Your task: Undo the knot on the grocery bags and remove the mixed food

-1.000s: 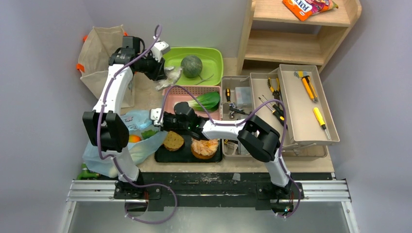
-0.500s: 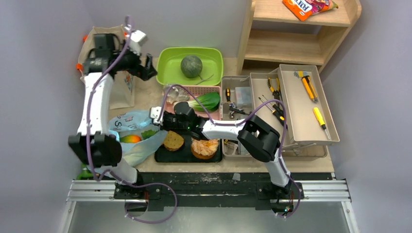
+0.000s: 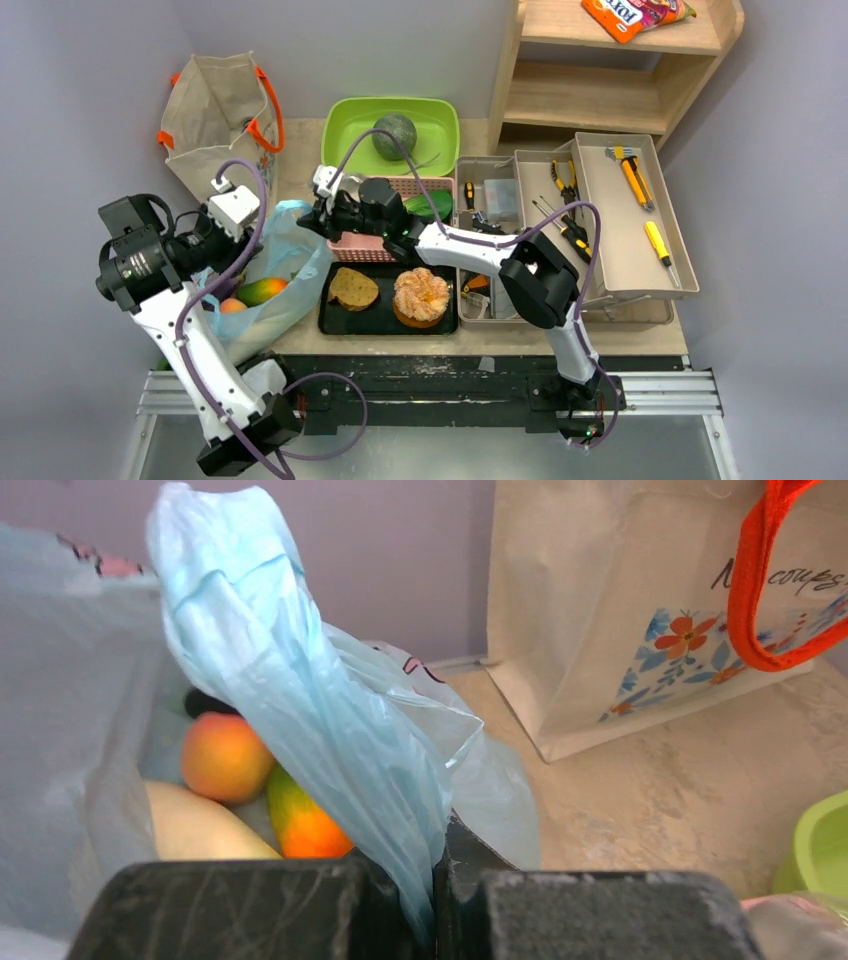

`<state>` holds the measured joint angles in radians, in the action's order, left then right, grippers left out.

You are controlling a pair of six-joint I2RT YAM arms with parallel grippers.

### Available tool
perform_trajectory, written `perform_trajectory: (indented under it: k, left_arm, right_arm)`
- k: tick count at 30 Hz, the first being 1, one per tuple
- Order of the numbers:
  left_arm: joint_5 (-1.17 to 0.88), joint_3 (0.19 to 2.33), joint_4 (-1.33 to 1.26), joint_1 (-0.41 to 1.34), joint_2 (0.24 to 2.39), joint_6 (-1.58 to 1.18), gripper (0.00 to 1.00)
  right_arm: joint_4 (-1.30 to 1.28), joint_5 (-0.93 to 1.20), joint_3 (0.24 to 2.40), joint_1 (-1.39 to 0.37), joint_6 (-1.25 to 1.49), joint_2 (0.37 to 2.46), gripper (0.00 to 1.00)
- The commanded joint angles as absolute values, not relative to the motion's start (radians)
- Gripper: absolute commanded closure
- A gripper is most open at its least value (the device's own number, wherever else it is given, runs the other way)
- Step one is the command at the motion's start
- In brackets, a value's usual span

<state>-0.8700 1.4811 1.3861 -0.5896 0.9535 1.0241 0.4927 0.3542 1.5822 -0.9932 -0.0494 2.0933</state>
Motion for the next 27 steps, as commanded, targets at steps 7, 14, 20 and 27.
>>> perform_trajectory:
  k: [7,14,20,27]
  left_arm:
    - [-0.610,1.104,1.279,-0.605,0.925,1.167,0.59]
    - [-0.313,0.818,1.175,-0.604,0.879,1.255,0.59]
    - [-0.256,0.764,1.133,-0.604,0.926,1.197,0.40]
    - [-0.334,0.764,1.054,-0.599,0.970,1.093,0.45]
  right_arm:
    - [0.402,0.443,1.747,-0.987,0.300,2.148,1.00]
    - [0.402,0.453,1.749,-0.984,0.298,2.151,1.00]
    - [0.390,0.464,1.737,-0.978,0.287,2.154,1.00]
    - [0.387,0.471,1.708,-0.972,0.274,2.146,1.00]
